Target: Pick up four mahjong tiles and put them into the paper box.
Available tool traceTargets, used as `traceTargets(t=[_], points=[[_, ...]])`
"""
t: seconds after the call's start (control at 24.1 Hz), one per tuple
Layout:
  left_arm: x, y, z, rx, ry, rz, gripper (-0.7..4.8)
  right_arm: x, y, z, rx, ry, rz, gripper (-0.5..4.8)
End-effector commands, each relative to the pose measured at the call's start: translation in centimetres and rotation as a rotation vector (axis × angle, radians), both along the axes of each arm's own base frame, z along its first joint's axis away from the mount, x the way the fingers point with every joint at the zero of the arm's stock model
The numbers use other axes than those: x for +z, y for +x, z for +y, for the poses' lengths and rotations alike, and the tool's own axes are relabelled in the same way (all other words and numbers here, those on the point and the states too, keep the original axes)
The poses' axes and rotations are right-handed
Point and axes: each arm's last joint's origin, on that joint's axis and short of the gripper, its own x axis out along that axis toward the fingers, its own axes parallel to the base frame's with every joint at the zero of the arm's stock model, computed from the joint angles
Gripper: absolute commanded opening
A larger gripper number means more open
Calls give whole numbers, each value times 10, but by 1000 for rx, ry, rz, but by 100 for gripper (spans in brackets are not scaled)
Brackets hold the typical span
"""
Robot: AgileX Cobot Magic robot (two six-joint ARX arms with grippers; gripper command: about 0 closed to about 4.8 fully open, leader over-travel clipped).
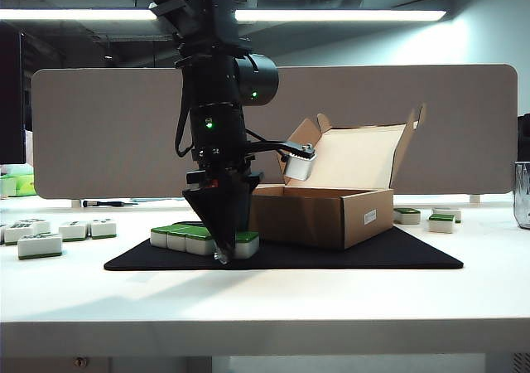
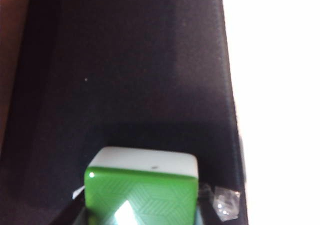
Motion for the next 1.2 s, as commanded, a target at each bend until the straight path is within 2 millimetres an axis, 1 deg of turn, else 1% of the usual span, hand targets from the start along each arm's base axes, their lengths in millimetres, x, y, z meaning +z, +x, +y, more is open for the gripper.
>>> traceTargets(t=[0.04,0.08,0.17,0.21,0.29,0.33,0.37,0.41,0.5,0.62,0.79,0.95,0.99,1.04,1.08,1.12,1.16,1.2], points=[[9,-4,-6,38,-29,-15,147,1,-2,0,-2,0,-23,-1],[14,-7,-9,47,-38,-21,147,1,-2,0,-2,0,-23,-1],[32,-17,-15,44,-72,-55,147,1,-2,0,-2,0,-23,-1],[45,-23,-18,31,-99,-85,147,1,-2,0,-2,0,-23,-1],[58,-28,-20,21,-134,-125,147,1,-2,0,-2,0,-23,-1],[69,-29,-22,16,-176,-176,147,1,-2,0,-2,0,-23,-1],[72,-28,-23,27,-200,-200,147,1,-2,0,-2,0,-23,-1],[77,-22,-26,78,-271,-252,147,1,-2,0,-2,0,-23,-1],[79,-11,-26,156,-345,-294,147,1,-2,0,2,1,-22,-1],[77,3,-29,237,-435,-339,147,1,-2,0,1,1,-22,-1],[65,19,-29,276,-479,-374,147,1,-2,0,1,1,-22,-1],[38,28,-31,290,-432,-333,155,1,-2,0,1,1,-23,-1],[35,29,-31,291,-428,-328,158,1,-2,0,1,1,-23,-1],[34,29,-32,292,-426,-328,166,1,-2,0,1,1,-23,-1],[33,30,-32,293,-425,-329,189,1,-2,0,1,1,-23,-1],[33,30,-32,302,-434,-329,216,1,-2,0,1,1,-23,-1],[33,31,-33,339,-454,-321,263,1,-2,0,1,1,-23,-1],[32,31,-33,357,-462,-315,289,1,-2,0,1,1,-23,-1]])
